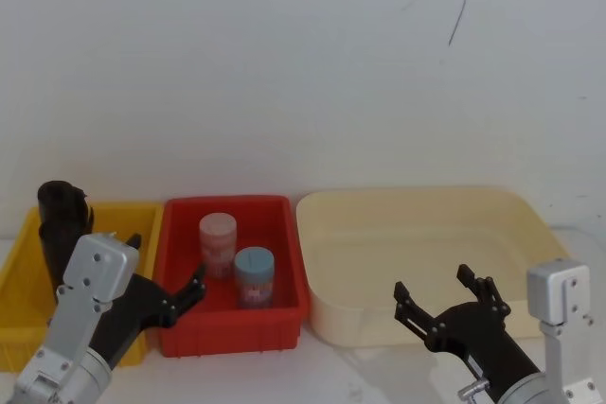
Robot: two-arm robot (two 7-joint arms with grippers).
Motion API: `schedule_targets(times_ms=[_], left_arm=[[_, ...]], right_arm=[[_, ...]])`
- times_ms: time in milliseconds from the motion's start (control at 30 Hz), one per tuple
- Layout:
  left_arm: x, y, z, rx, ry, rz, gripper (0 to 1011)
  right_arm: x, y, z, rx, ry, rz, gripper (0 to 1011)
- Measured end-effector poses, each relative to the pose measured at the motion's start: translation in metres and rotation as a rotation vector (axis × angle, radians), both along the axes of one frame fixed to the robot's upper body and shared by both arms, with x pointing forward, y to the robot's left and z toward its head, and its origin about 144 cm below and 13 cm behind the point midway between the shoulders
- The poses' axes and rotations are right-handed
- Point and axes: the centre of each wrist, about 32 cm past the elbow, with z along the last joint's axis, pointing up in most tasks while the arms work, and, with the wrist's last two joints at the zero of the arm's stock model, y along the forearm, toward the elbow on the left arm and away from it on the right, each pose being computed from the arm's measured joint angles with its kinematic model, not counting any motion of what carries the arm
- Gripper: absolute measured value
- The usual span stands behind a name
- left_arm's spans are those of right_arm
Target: Pick up the garbage bag with the one hand and transfer it to the other hand.
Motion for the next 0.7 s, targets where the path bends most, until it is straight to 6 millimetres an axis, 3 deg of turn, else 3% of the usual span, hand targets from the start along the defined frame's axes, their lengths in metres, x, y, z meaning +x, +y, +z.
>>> schedule_targets(times_ms=[700], left_arm=[[0.0000,0.0000,0.0000,0.000,0.000,0.000,1001]], right_arm=[[0.0000,0.0000,0.0000,0.000,0.000,0.000,1001]])
